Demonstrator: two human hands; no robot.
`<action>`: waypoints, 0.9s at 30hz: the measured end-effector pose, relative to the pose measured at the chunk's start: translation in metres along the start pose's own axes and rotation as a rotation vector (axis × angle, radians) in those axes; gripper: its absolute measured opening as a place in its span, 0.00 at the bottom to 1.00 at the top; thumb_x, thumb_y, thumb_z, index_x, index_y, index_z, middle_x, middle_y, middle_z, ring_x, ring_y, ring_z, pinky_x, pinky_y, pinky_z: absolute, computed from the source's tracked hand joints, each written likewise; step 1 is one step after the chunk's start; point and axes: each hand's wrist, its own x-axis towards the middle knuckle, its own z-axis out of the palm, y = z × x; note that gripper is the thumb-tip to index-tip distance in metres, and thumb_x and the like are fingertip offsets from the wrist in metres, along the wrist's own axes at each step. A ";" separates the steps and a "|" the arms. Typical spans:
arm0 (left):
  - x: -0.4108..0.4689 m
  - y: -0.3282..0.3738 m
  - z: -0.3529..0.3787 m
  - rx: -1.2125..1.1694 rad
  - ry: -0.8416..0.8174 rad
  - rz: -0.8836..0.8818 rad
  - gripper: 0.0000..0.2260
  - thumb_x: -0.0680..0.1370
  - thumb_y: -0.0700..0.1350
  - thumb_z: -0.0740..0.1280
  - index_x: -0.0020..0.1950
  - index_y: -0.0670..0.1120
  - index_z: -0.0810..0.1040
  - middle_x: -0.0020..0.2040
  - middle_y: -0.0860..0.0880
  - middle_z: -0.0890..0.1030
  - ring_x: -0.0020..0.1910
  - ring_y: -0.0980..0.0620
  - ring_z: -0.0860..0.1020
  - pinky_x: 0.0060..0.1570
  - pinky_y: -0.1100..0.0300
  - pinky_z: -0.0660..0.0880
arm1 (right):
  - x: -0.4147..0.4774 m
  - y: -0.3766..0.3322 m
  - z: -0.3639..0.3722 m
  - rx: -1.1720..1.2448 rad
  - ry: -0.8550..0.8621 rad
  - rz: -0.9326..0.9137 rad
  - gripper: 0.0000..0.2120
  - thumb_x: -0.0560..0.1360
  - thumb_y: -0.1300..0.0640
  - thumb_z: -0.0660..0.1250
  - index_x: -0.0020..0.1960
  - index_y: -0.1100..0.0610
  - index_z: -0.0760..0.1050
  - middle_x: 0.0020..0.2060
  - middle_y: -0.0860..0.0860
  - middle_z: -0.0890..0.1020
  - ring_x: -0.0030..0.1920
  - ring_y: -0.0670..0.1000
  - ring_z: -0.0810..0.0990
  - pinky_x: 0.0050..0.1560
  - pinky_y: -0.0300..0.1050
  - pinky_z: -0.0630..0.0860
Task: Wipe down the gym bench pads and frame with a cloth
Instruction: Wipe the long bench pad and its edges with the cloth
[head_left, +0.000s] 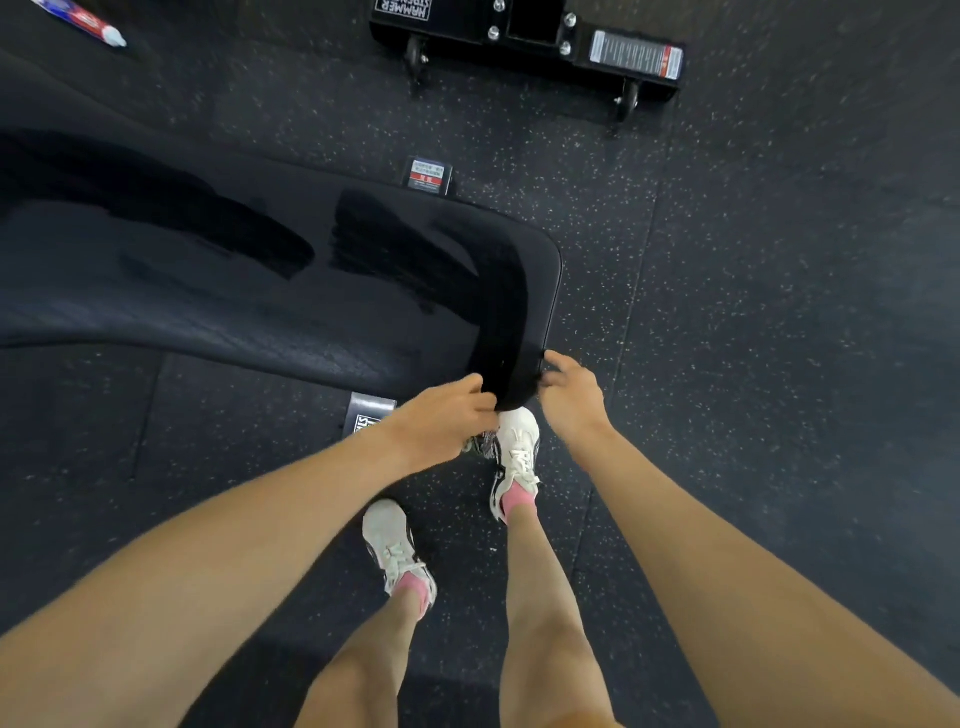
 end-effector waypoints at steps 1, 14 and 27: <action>0.001 -0.005 -0.005 0.004 0.017 0.008 0.19 0.63 0.25 0.68 0.48 0.43 0.82 0.41 0.50 0.77 0.45 0.50 0.69 0.31 0.65 0.62 | -0.003 0.001 0.002 0.005 0.000 -0.001 0.29 0.74 0.70 0.54 0.73 0.54 0.67 0.59 0.55 0.80 0.50 0.51 0.75 0.42 0.37 0.73; 0.036 0.029 0.022 0.147 0.179 -0.134 0.16 0.52 0.34 0.80 0.32 0.48 0.80 0.30 0.55 0.73 0.34 0.53 0.73 0.28 0.67 0.57 | -0.010 -0.006 -0.015 -0.055 -0.034 -0.012 0.24 0.77 0.70 0.55 0.72 0.60 0.67 0.61 0.55 0.78 0.63 0.54 0.75 0.59 0.41 0.71; 0.016 -0.012 -0.049 -1.207 0.558 -1.043 0.13 0.74 0.39 0.72 0.55 0.44 0.74 0.48 0.50 0.77 0.46 0.54 0.78 0.42 0.61 0.79 | -0.024 -0.039 -0.019 0.166 0.078 0.032 0.18 0.76 0.67 0.59 0.64 0.60 0.75 0.49 0.55 0.82 0.40 0.49 0.78 0.46 0.45 0.77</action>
